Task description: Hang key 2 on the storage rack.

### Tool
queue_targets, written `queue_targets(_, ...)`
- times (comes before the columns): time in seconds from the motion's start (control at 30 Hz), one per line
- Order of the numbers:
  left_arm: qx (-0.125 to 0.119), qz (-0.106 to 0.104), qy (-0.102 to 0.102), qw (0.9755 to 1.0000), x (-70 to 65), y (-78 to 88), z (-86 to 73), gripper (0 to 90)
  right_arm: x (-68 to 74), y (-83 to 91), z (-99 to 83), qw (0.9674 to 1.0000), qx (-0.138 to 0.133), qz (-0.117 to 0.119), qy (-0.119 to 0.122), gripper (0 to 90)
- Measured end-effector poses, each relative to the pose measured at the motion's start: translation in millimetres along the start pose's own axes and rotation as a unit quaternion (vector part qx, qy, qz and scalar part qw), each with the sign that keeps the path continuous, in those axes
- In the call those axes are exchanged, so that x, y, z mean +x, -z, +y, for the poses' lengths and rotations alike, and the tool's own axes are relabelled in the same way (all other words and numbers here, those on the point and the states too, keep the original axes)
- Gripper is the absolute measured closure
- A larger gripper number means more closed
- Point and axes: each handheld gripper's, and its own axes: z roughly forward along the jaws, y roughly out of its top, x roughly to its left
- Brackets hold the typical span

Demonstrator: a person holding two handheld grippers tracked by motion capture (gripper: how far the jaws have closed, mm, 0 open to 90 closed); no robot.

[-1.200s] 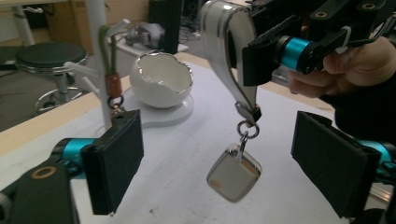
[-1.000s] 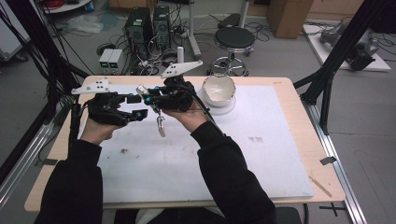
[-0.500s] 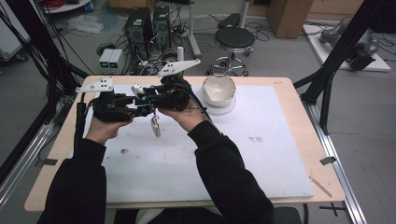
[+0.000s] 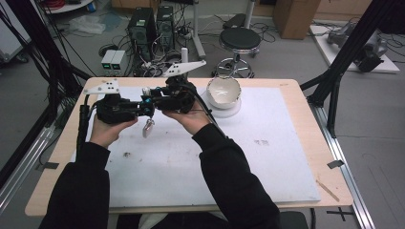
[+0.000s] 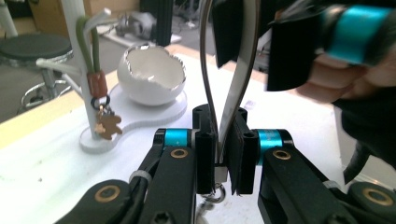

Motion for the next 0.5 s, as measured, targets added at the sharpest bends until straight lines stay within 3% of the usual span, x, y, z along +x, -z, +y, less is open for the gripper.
queue_targets(0.2, 0.009, 0.011, 0.001, 0.9999, 2.4, -2.8, -1.0, 82.3, -5.5, 10.0, -6.2, 0.9999, -0.004, -0.007, -0.006, 41.5)
queue_targets(0.43, 0.008, 0.029, 0.008, 0.9995, 8.3, -1.4, 1.6, 82.4, -18.1, 32.0, -21.2, 0.9981, -0.003, -0.058, -0.021, 10.4)
queue_targets(0.5, 0.009, 0.034, 0.008, 0.9993, 10.0, -1.2, 3.3, 82.4, -21.8, 40.0, -29.6, 0.9972, 0.004, -0.072, -0.019, 10.3)
